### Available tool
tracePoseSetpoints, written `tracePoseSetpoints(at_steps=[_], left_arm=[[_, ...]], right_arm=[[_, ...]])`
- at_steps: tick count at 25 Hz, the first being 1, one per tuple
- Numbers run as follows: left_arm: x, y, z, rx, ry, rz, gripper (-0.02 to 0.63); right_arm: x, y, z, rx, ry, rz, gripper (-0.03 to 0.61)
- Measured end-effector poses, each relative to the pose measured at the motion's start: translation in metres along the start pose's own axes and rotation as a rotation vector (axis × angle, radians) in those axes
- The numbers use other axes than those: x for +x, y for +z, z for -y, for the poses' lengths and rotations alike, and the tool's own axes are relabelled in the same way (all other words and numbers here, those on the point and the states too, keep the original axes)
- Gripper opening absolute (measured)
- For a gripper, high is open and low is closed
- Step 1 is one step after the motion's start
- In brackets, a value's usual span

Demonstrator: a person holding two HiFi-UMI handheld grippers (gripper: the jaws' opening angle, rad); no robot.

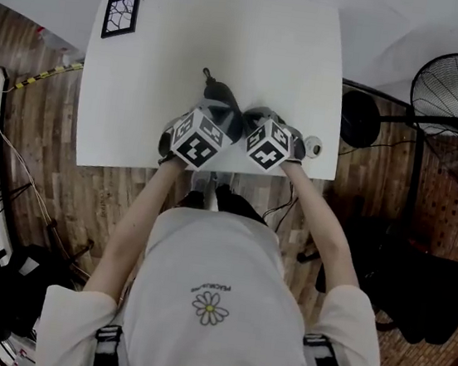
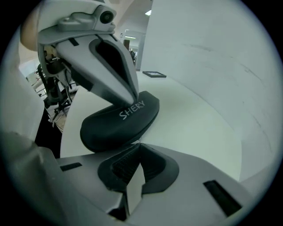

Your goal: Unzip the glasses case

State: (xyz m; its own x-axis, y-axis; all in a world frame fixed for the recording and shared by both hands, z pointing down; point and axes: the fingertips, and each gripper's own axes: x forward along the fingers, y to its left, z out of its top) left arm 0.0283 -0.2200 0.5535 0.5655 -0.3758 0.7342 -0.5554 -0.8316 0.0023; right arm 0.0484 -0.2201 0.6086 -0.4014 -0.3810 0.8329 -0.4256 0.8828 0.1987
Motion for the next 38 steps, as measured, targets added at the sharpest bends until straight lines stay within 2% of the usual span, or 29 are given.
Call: tracePoseSetpoints(at_steps=[4,8,14,18,23,30,38], left_arm=[[-0.015,-0.006,0.0,-0.045,0.05,-0.013,0.011],[-0.025,-0.025,0.005,-0.043,0.075,-0.06,0.011],[-0.032,-0.043,0.007,-0.104,0.093,-0.028,0.012],[-0.029,-0.044,0.011,-0.119,0.068,-0.011,0.011],[-0.027,-0.042,0.016,-0.096,0.069,0.005,0.011],[-0.027,-0.042,0.014,-0.109,0.059,0.011,0.011],[-0.026,-0.04,0.015,-0.112,0.057,0.002,0.011]], right_arm=[[-0.004,0.008,-0.041,0.127,0.053,0.032,0.008],[-0.007,0.027,-0.078,0.189,0.069,0.058,0.008],[0.0,0.039,-0.101,0.271,0.067,0.055,0.007],[0.0,0.033,-0.096,0.26,0.053,0.035,0.008],[-0.002,0.028,-0.086,0.228,0.038,0.019,0.008],[0.004,0.023,-0.041,0.189,-0.017,0.005,0.008],[0.018,0.032,0.001,0.109,-0.028,-0.008,0.008]])
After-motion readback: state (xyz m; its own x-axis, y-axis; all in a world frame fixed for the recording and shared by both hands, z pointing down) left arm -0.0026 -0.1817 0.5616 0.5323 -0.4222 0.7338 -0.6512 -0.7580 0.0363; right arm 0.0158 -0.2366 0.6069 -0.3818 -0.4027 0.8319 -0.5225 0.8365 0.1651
